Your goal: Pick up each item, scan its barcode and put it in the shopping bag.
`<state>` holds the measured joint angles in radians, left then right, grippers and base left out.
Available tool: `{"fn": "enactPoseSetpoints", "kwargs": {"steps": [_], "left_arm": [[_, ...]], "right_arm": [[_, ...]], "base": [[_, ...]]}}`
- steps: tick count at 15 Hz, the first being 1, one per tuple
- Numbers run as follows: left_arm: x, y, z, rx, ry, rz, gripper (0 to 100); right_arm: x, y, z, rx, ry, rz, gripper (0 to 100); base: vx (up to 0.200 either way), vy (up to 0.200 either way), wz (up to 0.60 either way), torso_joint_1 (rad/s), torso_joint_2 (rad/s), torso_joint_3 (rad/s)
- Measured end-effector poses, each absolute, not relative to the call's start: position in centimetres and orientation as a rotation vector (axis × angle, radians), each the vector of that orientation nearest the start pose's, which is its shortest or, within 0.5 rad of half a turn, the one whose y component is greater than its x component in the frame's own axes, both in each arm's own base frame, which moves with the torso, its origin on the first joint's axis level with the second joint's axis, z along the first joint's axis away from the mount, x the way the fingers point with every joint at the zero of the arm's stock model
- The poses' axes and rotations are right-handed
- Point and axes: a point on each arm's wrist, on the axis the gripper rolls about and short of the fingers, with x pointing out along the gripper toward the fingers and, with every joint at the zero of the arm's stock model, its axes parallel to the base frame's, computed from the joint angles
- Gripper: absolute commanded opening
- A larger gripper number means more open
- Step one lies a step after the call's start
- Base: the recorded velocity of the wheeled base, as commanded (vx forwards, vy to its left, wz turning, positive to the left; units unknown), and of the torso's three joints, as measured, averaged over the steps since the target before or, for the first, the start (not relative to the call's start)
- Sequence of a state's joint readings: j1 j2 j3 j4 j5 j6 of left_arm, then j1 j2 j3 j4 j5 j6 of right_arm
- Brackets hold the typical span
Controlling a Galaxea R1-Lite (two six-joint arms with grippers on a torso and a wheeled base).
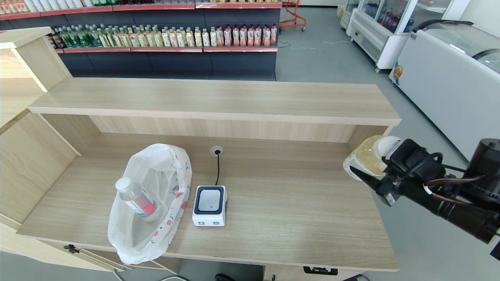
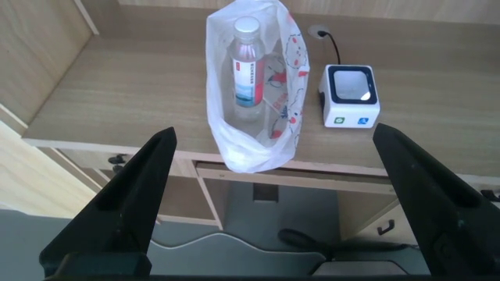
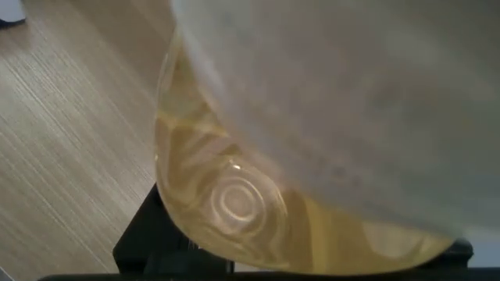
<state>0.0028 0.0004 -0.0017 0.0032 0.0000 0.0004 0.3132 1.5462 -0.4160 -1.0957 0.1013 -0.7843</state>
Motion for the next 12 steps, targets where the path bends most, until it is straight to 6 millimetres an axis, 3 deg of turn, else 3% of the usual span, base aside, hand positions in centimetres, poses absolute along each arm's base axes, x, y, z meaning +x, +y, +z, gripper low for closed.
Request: {"fn": "enactPoseSetpoints", "kwargs": {"steps": [6, 12], "left_arm": [[-2.3, 0.0, 7.6, 0.002, 0.002, 0.003, 100], [-2.3, 0.0, 7.6, 0.001, 0.002, 0.002, 100]], "right_arm": [[21.5, 7.3, 16.2, -0.820, -0.108, 0.422, 0], [21.5, 7.3, 16.3, -0.822, -0.115, 0.423, 0]], "base": [[0.000, 0.000, 0.00, 0.000, 0.00, 0.000], [0.000, 0.200, 0.00, 0.002, 0.00, 0.003]]}}
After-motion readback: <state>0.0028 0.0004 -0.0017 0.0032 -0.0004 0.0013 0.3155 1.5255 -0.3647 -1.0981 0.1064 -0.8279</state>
